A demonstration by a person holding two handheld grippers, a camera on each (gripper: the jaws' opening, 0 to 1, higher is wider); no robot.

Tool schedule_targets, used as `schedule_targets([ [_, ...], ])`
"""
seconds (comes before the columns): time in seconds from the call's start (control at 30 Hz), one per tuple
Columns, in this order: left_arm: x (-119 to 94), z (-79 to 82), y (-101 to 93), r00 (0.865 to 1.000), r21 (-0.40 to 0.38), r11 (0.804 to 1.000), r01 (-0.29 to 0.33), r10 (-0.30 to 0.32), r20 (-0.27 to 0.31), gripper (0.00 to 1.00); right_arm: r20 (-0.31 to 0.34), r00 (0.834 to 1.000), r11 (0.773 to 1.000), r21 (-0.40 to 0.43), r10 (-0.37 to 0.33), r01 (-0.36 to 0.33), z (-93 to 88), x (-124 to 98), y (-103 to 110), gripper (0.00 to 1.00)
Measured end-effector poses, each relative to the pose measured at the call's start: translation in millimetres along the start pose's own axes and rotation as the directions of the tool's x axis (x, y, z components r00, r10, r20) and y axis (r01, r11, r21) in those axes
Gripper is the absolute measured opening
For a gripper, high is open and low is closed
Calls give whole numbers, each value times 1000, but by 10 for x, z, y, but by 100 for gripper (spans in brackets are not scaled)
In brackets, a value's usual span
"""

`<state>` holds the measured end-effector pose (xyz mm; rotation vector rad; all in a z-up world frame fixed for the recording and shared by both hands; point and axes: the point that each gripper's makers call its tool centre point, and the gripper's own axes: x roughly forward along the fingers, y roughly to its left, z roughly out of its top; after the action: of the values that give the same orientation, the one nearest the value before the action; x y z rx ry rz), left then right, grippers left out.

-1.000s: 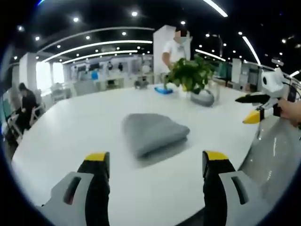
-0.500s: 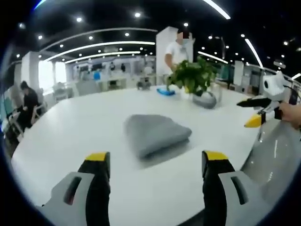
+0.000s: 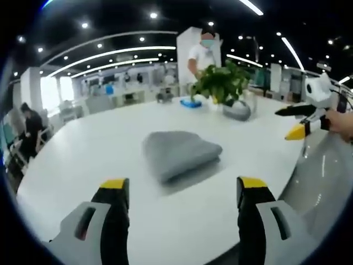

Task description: Open the folded towel by lifting each exposed corner and separating the folded layers until the towel lies flat within the target outline without major curled edges

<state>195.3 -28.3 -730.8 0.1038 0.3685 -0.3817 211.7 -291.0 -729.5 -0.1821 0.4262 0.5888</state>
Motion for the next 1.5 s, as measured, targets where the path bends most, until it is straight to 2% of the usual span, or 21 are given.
schedule_targets([
  [0.43,1,2,18,1000,-18,1000,-3,3,2,80,-13,1000,1000,-12,8,-8,-25,11,13,100],
  [0.8,6,-5,-6,1000,7,1000,2,-2,-7,79,-16,1000,1000,-24,7,-7,-26,11,15,100],
  [0.9,12,18,-53,1000,29,999,19,-19,-3,79,-11,1000,999,-30,10,-10,-9,13,24,100],
  [1.0,3,82,-160,998,17,998,61,-61,10,74,-9,1000,999,-54,9,-9,6,18,37,100],
  [1.03,1,120,-176,998,22,998,64,-64,15,71,-11,1000,998,-60,7,-8,7,18,34,99],
  [1.07,4,142,-191,998,29,997,69,-69,11,68,-11,1000,998,-66,4,-4,11,15,27,93],
  [1.1,11,167,-215,997,49,996,79,-79,3,66,-12,1000,997,-80,2,-3,16,-5,24,80],
  [1.17,32,300,-308,990,131,982,137,-133,-35,66,-4,1000,996,-91,6,-7,35,-32,32,66],
  [1.2,44,417,-343,987,145,977,159,-158,-18,66,-1,1000,996,-90,7,-7,38,-31,33,66],
  [1.27,66,828,-412,976,106,974,202,-209,62,66,3,1000,995,-95,-4,4,50,-25,19,74],
  [1.33,102,1052,-453,967,152,961,232,-245,71,63,3,1000,995,-95,-9,9,51,-25,13,75],
  [1.4,194,1226,-480,962,253,935,250,-269,43,55,11,1000,996,-90,-9,10,65,-41,6,68],
  [1.5,346,1326,-530,953,315,902,294,-303,-22,30,30,999,997,-81,-13,15,97,-62,-12,63],
])
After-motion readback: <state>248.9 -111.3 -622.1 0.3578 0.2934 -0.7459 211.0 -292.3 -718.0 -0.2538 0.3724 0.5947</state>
